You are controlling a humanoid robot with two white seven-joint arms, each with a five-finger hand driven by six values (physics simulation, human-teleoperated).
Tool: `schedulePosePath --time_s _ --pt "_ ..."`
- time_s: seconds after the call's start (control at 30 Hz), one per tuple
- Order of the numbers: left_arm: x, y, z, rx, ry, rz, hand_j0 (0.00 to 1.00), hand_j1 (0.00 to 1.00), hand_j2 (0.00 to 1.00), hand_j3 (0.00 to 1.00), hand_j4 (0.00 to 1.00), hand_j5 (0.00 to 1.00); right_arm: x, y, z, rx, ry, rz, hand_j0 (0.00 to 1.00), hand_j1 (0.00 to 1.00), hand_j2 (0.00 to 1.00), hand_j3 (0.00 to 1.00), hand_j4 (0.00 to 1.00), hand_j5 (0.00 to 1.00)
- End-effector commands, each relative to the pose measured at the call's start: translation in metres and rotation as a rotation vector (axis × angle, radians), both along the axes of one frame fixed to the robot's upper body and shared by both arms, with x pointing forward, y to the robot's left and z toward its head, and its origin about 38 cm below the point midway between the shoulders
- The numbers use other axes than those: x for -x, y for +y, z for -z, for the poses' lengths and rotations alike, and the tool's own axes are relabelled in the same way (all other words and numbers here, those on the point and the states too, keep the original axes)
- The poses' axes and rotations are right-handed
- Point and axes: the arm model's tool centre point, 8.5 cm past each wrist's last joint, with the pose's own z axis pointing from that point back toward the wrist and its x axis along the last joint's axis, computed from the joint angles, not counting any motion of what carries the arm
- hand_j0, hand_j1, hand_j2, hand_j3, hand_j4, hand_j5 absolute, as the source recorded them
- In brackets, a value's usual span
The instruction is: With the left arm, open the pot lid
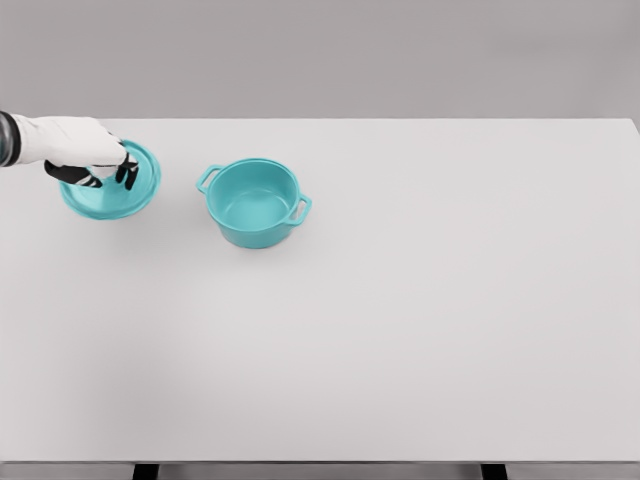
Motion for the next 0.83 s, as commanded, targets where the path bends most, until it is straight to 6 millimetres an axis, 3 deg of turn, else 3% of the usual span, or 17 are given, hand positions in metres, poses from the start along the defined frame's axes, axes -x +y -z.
schedulePosePath --time_s 0.0,0.03,0.5,0.53,0.57,0.63,0.8 --pt "0.0 0.003 -0.001 0.002 -0.001 -0.008 0.85 0.85 0.85 0.85 0.85 0.85 0.0 0.0 0.0 -0.001 0.0 0.0 1.0 1.0 1.0 1.0 1.0 1.0" --pt "0.001 0.003 0.0 0.004 0.001 -0.007 1.0 1.0 1.0 1.0 1.0 1.0 0.0 0.0 0.0 0.0 -0.001 0.0 1.0 1.0 1.0 1.0 1.0 1.0" --pt "0.0 0.007 -0.002 0.019 0.0 -0.028 1.0 1.0 1.0 1.0 1.0 1.0 0.001 0.0 0.0 0.0 0.0 0.0 1.0 1.0 1.0 1.0 1.0 1.0" --pt "0.001 0.011 -0.001 0.017 0.004 -0.037 1.0 1.0 1.0 1.0 1.0 1.0 0.001 0.0 0.0 0.0 0.0 0.0 1.0 1.0 1.0 1.0 1.0 1.0" --pt "0.01 0.034 0.013 0.002 0.041 -0.08 1.0 1.0 1.0 1.0 1.0 1.0 0.0 0.0 0.0 0.0 0.001 0.0 1.0 1.0 1.0 1.0 1.0 1.0" --pt "0.019 0.053 0.012 0.043 0.064 -0.124 1.0 1.0 1.0 1.0 1.0 1.0 0.0 0.0 0.0 0.0 0.001 0.0 1.0 1.0 1.0 1.0 1.0 1.0" --pt "0.021 0.064 0.01 0.087 0.076 -0.159 1.0 1.0 1.0 1.0 1.0 1.0 0.0 0.0 0.0 0.001 0.0 0.0 1.0 1.0 1.0 1.0 1.0 1.0"
